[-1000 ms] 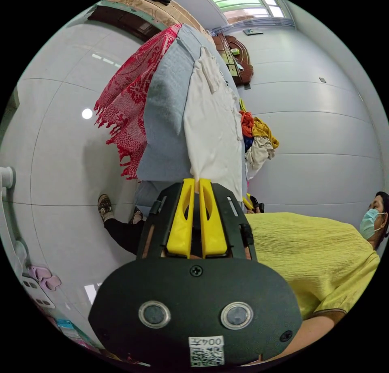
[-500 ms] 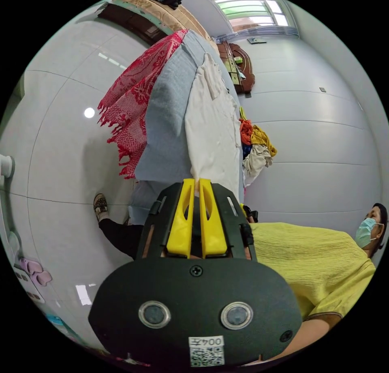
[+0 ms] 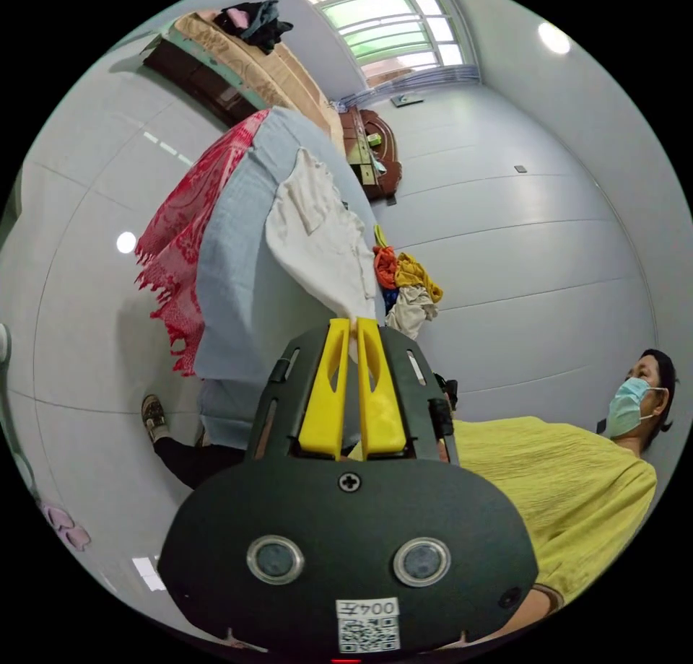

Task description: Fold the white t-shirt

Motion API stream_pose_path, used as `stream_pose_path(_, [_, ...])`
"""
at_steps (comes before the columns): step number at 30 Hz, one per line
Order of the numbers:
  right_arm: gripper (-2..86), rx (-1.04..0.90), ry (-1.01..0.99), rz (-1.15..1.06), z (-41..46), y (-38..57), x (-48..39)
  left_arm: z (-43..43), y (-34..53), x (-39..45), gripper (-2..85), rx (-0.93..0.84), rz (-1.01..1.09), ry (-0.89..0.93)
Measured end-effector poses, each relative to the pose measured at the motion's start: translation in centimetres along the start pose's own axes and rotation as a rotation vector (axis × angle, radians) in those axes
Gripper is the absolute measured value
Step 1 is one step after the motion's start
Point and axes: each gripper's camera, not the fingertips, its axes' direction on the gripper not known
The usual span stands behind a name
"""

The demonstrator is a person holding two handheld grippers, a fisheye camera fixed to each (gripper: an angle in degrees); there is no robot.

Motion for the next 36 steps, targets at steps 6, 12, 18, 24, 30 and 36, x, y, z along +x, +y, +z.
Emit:
stream_pose_path(6, [1.9,-0.024,0.029,-0.063,-0.9,-1.7,-4.9,-1.3,-2.0,3.3,1.9,-0.007,0.059,-0.012])
stream_pose_path(12, [1.9,-0.045,0.030,0.003,-0.5,-0.3,-4.8,-1.9,-1.8,3.7,2.0,-0.050,0.028,-0.060])
stream_pose_path(18, [1.7,-0.072,-0.012,0.188,1.3,1.6,-1.1,-1.5,-0.9,1.8,1.9,-0.067,-0.110,-0.074])
stream_pose_path(24, [1.6,-0.019,-0.090,0.257,3.4,-2.8,0.5,-0.1,-4.3,1.7,2.0,0.000,-0.174,-0.032])
stream_pose_path(30, [1.5,0.031,-0.092,0.176,5.1,-12.5,-1.6,0.8,-12.6,3.7,2.2,0.077,-0.143,-0.027])
stream_pose_path(36, [1.9,0.075,-0.007,0.086,9.0,-23.5,-3.8,3.8,-24.1,4.7,2.2,0.130,-0.101,-0.028])
